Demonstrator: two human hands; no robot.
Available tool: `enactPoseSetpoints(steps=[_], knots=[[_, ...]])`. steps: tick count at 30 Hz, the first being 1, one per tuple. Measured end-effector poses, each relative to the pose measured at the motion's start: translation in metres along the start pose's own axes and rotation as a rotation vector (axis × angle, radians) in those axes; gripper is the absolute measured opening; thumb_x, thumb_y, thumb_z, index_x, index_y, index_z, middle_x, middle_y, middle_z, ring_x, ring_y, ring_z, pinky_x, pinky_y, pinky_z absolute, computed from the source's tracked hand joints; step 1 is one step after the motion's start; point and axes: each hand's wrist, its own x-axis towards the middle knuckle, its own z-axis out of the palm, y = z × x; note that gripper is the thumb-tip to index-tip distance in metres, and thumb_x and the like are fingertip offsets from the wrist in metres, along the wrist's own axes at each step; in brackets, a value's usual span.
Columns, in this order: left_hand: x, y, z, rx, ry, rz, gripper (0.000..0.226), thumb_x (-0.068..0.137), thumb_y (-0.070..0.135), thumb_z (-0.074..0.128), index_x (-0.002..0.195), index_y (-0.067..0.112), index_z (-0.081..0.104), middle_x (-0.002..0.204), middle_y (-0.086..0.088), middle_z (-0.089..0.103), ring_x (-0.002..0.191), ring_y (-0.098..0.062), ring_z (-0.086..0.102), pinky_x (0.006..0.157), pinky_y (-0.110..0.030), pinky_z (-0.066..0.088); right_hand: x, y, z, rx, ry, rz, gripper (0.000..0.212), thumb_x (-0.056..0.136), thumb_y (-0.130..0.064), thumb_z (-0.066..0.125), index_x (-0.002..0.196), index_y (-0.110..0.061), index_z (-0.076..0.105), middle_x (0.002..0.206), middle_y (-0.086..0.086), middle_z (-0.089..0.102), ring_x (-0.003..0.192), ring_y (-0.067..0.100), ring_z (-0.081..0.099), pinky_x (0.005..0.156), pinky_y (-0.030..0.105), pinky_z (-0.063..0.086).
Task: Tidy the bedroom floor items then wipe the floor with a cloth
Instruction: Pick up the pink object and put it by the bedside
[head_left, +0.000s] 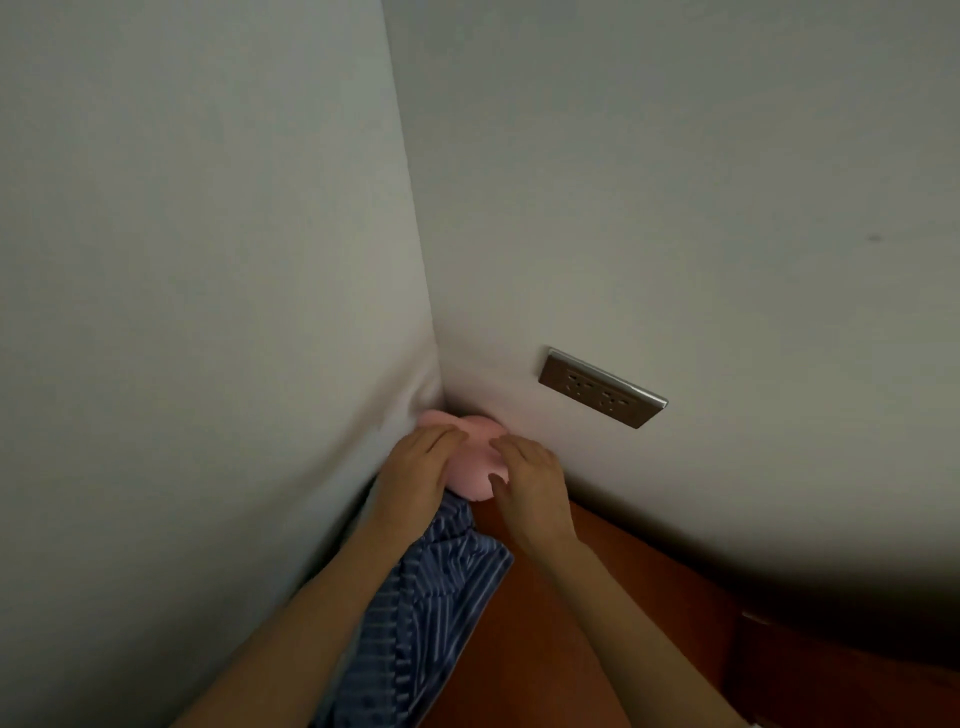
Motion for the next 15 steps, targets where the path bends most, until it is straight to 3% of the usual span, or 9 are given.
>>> enactPoseSetpoints(steps=[2,6,9,15], knots=[[-0.015,0.009,-0.013,-0.011,0.058,-0.012,0.035,0.081,-0.002,0.064,0.115,0.005,0.064,0.115,-0.011,0.065,0.100,-0.027,0.063,0.088,-0.040,0.052,-0.011,-0.006,-0.021,0.022,0.046,-0.015,0.035,0.082,-0.012,0.067,0.116,-0.013,0.064,0.118,0.007,0.065,0.109,0.024,0.059,0.097,0.038,0.040],[-0.048,0.043,-0.050,-0.114,0.144,-0.093,0.033,0.083,-0.002,0.061,0.115,0.007,0.064,0.108,-0.006,0.065,0.093,-0.019,0.062,0.084,-0.029,0.051,-0.038,-0.026,-0.067,0.139,0.103,0.006,0.027,0.086,-0.011,0.062,0.112,-0.013,0.066,0.109,0.005,0.067,0.097,0.019,0.062,0.087,0.036,0.050],[-0.069,0.076,-0.079,-0.220,0.191,-0.165,0.032,0.085,-0.004,0.059,0.114,0.010,0.062,0.097,0.001,0.063,0.078,-0.009,0.057,0.073,-0.014,0.044,-0.062,-0.047,-0.105,0.290,0.132,0.083,0.025,0.090,-0.011,0.058,0.114,-0.012,0.064,0.105,0.002,0.066,0.090,0.012,0.059,0.082,0.028,0.051],[-0.100,0.148,-0.113,-0.455,0.138,-0.359,0.015,0.092,0.012,0.055,0.103,0.019,0.062,0.095,0.002,0.064,0.085,-0.005,0.060,0.073,-0.012,0.046,-0.116,-0.072,-0.182,0.582,0.167,0.226,0.020,0.091,-0.012,0.057,0.108,-0.021,0.063,0.093,-0.010,0.064,0.083,-0.001,0.058,0.073,0.007,0.044]])
